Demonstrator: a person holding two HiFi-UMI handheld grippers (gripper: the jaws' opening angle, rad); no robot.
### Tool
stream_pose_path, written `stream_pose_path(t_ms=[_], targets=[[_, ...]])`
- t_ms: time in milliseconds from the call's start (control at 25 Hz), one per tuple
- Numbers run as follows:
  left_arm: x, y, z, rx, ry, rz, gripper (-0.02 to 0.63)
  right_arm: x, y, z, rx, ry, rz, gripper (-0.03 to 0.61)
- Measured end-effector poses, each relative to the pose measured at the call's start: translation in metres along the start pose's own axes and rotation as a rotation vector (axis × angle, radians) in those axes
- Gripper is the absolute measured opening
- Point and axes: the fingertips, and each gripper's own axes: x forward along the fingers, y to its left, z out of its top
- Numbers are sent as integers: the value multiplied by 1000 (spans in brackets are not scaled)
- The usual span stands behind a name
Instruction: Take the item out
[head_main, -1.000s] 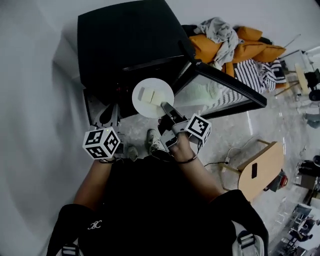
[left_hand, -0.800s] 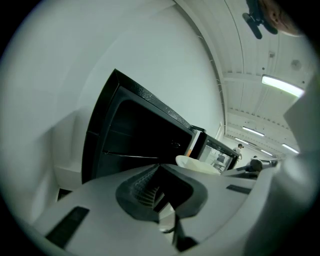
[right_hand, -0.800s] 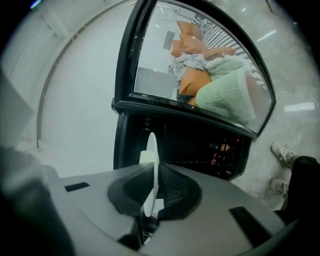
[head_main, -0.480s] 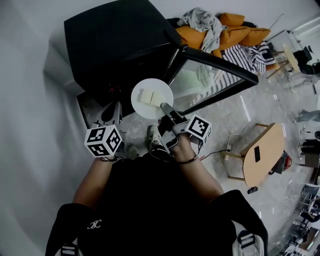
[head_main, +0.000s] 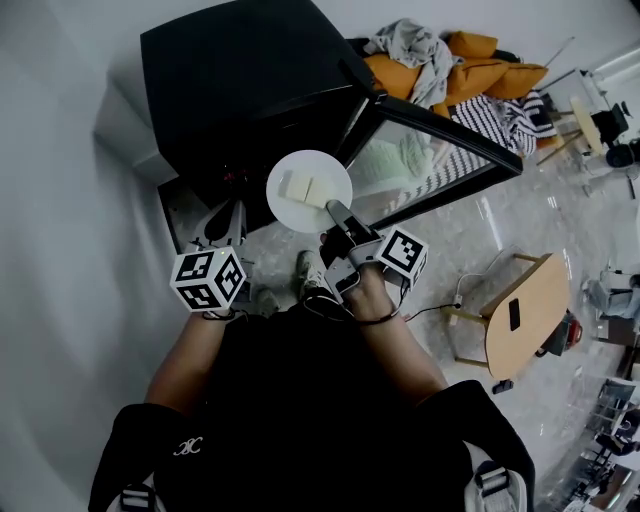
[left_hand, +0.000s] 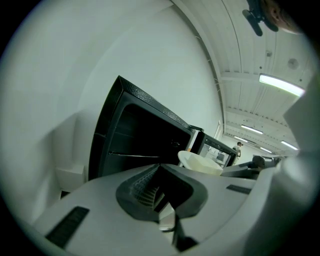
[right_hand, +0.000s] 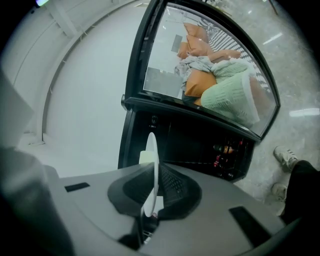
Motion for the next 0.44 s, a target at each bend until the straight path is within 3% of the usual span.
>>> stream_pose_path(t_ms=[240,440], targets=[[-2,-7,6,51,-4,-9,8,0,3,-1,0,4,-2,26],[-2,-15,5,31,-4,-26,8,-2,6,-1,3,2,11,26]])
